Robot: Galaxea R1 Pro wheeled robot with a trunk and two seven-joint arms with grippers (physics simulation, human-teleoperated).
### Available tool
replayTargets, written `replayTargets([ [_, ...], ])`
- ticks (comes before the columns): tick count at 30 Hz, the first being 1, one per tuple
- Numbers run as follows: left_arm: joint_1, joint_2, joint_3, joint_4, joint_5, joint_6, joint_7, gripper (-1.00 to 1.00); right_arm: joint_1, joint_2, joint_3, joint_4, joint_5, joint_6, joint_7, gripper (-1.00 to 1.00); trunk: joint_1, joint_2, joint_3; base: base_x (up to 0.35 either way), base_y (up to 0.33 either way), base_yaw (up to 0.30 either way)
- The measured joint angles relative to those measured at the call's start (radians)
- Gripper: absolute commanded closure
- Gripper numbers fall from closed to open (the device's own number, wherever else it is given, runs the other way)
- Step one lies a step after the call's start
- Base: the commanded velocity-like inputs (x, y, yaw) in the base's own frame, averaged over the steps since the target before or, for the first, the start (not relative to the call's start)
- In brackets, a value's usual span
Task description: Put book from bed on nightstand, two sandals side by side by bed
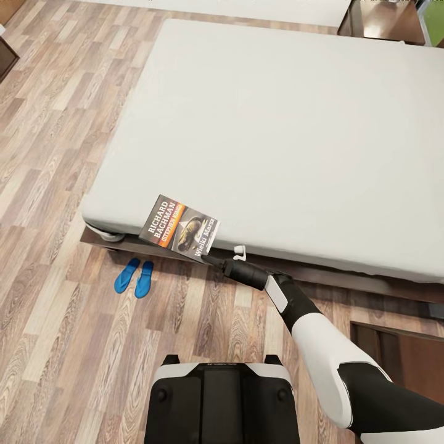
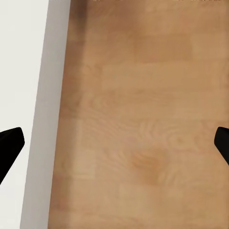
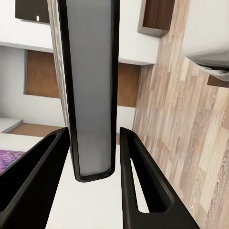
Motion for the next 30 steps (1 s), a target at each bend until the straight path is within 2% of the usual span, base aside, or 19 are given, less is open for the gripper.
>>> replayTargets([
  [30, 0.000, 0.000, -0.003, 0.000, -0.002, 0.000, 0.000, -1.00, 0.007, 0.000, 0.004, -0.001, 0.000, -0.001, 0.001, 1.00, 0.000, 0.000, 0.044, 0.000, 0.000, 0.000],
])
